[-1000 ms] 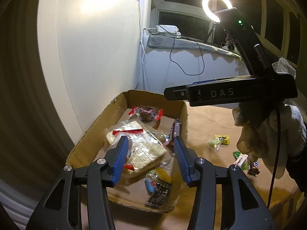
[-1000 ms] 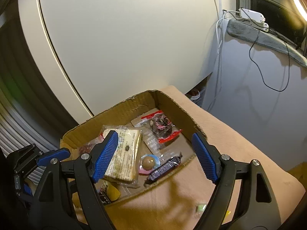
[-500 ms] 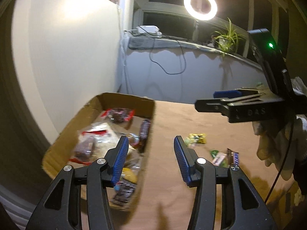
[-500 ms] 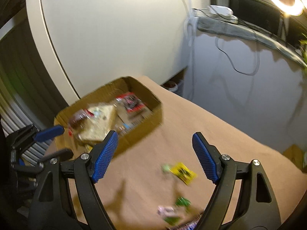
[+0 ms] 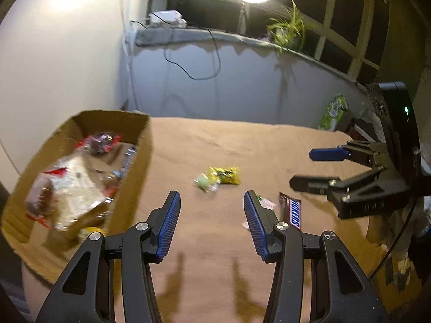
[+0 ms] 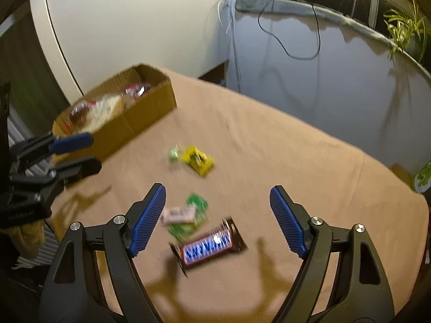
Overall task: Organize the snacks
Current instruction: 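Open both tools and move them back over the remaining snacks on the table, then grasp the Snickers bar with the right tool while the left grasps the white-pink packet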
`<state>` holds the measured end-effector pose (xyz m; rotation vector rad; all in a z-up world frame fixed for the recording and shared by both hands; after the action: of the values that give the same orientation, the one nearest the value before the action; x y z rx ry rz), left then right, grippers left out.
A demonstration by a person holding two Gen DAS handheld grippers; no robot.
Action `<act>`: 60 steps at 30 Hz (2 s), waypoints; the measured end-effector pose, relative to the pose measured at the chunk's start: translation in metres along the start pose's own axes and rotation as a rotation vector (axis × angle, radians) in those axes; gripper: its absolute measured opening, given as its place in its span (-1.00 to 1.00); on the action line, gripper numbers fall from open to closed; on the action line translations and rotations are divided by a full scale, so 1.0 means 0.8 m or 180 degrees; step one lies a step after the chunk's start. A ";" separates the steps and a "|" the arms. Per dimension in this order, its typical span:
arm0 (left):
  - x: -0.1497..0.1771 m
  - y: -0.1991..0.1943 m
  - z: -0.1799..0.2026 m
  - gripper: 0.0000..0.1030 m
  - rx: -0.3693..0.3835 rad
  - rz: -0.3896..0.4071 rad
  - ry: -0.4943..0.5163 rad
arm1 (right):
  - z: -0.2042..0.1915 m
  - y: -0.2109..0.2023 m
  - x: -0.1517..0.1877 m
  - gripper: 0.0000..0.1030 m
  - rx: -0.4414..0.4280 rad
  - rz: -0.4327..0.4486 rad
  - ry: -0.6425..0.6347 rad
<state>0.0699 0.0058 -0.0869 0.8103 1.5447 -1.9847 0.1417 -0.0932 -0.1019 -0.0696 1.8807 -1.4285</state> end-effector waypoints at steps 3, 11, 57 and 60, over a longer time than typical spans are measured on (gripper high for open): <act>0.005 0.013 0.010 -0.19 0.0081 -0.0092 0.0027 | -0.005 0.008 0.021 0.60 -0.0086 -0.0073 -0.0053; 0.020 0.044 0.031 -0.38 0.0242 -0.0361 0.0132 | -0.026 0.031 0.060 0.60 -0.0266 -0.0226 -0.0294; 0.037 0.116 0.058 -0.55 0.0178 -0.0745 0.0513 | 0.011 0.048 0.066 0.16 -0.0228 -0.0279 -0.0318; 0.035 0.120 0.060 -0.65 0.0165 -0.0725 0.0531 | 0.015 0.045 0.067 0.15 -0.0227 -0.0262 -0.0290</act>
<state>0.1094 -0.0642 -0.1633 0.8732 1.7549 -2.1735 0.1243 -0.1148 -0.1618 -0.2455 1.8722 -1.3891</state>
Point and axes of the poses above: each gripper's, at about its wrist camera, not at the fingertips, and y roughly the way its jaws point, z to its right, x to its underside, the point moved 8 cm from there along y, roughly the way its jaws point, and after that the axes turned 2 degrees about x, right-handed, at the moved point
